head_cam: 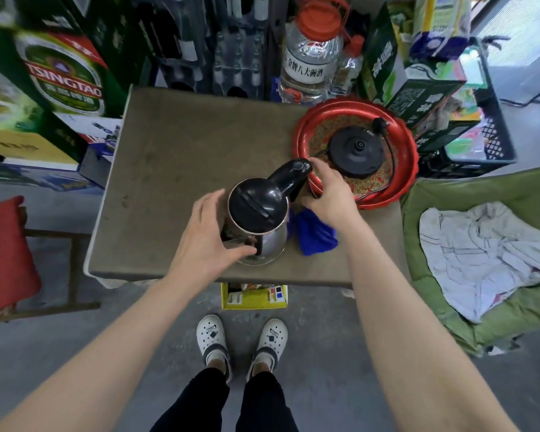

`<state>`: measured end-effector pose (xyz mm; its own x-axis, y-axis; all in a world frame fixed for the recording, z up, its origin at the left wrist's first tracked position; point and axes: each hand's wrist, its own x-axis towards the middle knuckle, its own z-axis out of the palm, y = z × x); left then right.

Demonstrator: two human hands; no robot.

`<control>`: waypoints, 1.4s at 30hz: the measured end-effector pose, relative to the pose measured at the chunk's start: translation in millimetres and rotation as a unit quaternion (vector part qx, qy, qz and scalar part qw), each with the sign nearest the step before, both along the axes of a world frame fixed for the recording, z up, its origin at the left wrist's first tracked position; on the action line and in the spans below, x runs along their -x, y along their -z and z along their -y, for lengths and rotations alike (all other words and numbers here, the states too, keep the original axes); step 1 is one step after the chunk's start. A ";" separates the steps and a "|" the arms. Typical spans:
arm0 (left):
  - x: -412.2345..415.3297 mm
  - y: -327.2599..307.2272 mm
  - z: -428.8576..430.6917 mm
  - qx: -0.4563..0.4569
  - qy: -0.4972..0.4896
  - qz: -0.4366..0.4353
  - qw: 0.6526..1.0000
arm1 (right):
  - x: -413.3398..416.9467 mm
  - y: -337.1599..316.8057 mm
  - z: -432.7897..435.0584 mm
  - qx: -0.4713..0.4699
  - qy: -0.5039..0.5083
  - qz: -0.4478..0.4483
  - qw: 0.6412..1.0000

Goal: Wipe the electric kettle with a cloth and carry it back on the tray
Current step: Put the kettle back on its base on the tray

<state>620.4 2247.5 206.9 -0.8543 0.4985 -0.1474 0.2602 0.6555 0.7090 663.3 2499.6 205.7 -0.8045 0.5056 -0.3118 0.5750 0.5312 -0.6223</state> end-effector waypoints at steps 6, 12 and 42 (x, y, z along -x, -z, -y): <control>4.9 5.7 7.0 -0.076 -0.013 0.056 0.995 | 16.9 -5.0 1.1 0.035 0.011 -0.017 0.999; 36.7 -9.8 23.4 -0.210 -0.011 0.184 0.960 | 6.6 -15.7 10.2 0.054 0.052 -0.108 0.991; 101.3 -1.3 -322.4 -0.275 -0.011 0.265 0.924 | -6.8 -2.1 -273.2 -0.047 0.197 -0.164 0.965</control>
